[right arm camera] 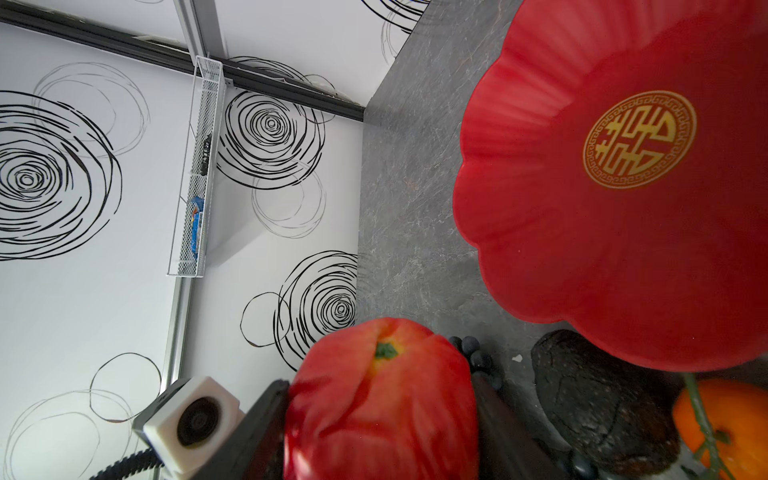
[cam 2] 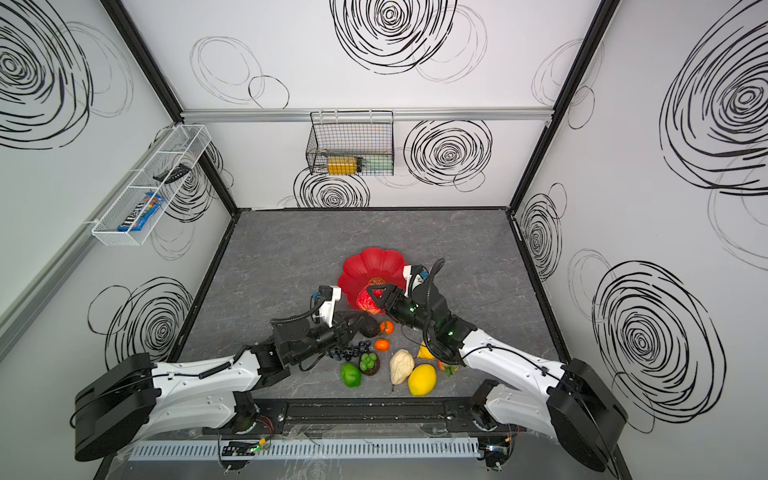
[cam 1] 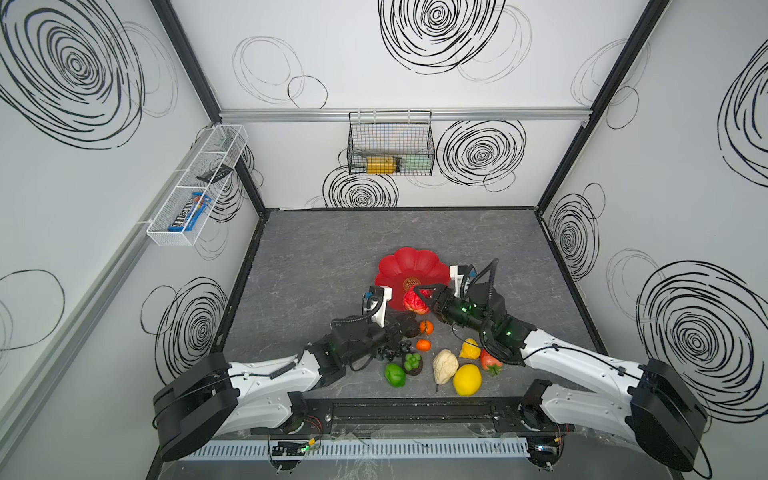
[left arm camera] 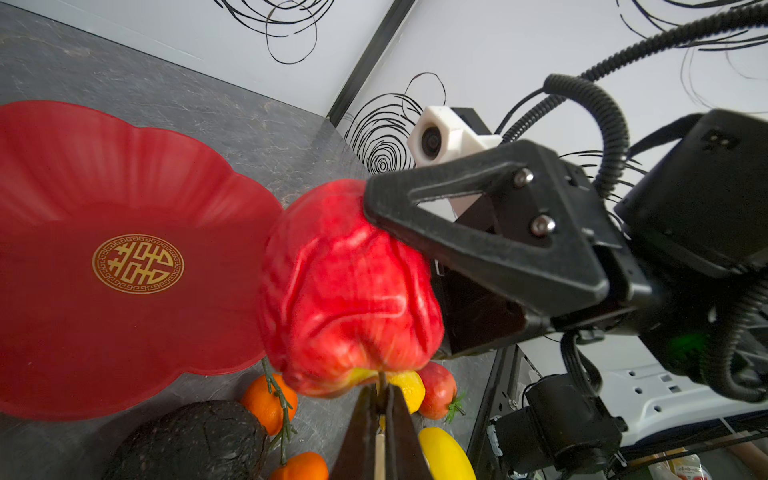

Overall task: Place and organize the fake fruits in the fruit bowl
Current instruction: 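Open the right gripper and draw it back while the left gripper holds the apple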

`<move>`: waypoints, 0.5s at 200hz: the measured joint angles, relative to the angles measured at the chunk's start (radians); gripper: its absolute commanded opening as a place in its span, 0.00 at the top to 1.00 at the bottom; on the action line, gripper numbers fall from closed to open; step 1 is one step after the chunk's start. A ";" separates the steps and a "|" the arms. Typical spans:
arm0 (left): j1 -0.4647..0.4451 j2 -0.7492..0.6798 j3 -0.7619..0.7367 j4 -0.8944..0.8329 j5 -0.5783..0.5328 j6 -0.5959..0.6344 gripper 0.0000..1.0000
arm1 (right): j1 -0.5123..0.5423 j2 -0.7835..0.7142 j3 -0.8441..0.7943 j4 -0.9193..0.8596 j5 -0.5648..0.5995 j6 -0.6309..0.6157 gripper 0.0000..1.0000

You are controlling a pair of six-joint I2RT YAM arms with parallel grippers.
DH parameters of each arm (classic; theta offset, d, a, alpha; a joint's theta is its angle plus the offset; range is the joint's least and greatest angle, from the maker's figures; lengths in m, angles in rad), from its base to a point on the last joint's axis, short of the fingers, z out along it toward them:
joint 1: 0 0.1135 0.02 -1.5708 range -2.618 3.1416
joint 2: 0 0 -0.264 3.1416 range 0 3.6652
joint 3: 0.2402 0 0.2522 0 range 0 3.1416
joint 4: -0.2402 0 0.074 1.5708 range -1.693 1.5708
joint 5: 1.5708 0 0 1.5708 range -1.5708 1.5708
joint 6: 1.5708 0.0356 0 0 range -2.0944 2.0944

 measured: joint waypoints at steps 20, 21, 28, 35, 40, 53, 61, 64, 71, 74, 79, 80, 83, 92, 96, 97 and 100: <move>0.000 0.000 0.000 -0.005 0.000 0.001 1.00 | 0.000 0.001 0.000 0.000 0.000 0.000 0.36; 0.000 0.000 0.000 -0.006 0.000 0.000 1.00 | 0.000 0.002 0.000 0.000 0.000 0.000 0.36; 0.000 -0.001 0.000 -0.010 0.000 0.001 1.00 | 0.000 0.004 0.001 0.000 0.000 -0.001 0.34; 0.000 -0.001 0.000 -0.014 0.000 0.001 1.00 | 0.000 0.009 0.003 -0.002 0.000 -0.002 0.31; 0.000 -0.003 0.000 -0.019 -0.001 0.002 1.00 | 0.000 0.013 0.005 -0.002 0.000 -0.002 0.29; 0.002 -0.007 0.007 -0.044 -0.005 0.006 1.00 | 0.002 0.019 0.011 -0.011 0.002 -0.008 0.24; 0.003 -0.010 0.015 -0.064 -0.005 0.010 1.00 | 0.003 0.021 0.014 -0.018 0.005 -0.011 0.20; 0.005 -0.011 0.019 -0.072 -0.006 0.011 1.00 | 0.003 0.021 0.016 -0.022 0.008 -0.013 0.19; 0.008 -0.013 0.028 -0.089 -0.008 0.014 1.00 | 0.003 0.021 0.018 -0.028 0.012 -0.014 0.15; 0.010 -0.013 0.031 -0.095 -0.009 0.016 1.00 | 0.003 0.021 0.019 -0.031 0.015 -0.015 0.14; 0.012 -0.014 0.038 -0.107 -0.010 0.019 1.00 | 0.003 0.021 0.019 -0.034 0.017 -0.016 0.12; 0.013 -0.014 0.041 -0.113 -0.011 0.019 1.00 | 0.003 0.021 0.019 -0.034 0.017 -0.016 0.12; 0.015 -0.016 0.046 -0.123 -0.011 0.021 1.00 | 0.003 0.021 0.019 -0.037 0.019 -0.018 0.11; 0.021 -0.018 0.062 -0.156 -0.013 0.027 1.00 | 0.003 0.020 0.019 -0.045 0.024 -0.020 0.08; 0.025 -0.018 0.072 -0.175 -0.013 0.031 1.00 | 0.003 0.020 0.019 -0.049 0.027 -0.021 0.06; 0.026 -0.018 0.074 -0.178 -0.013 0.031 1.00 | 0.003 0.020 0.019 -0.051 0.027 -0.022 0.06; 0.029 -0.018 0.081 -0.194 -0.013 0.035 1.00 | 0.002 0.020 0.019 -0.055 0.030 -0.024 0.05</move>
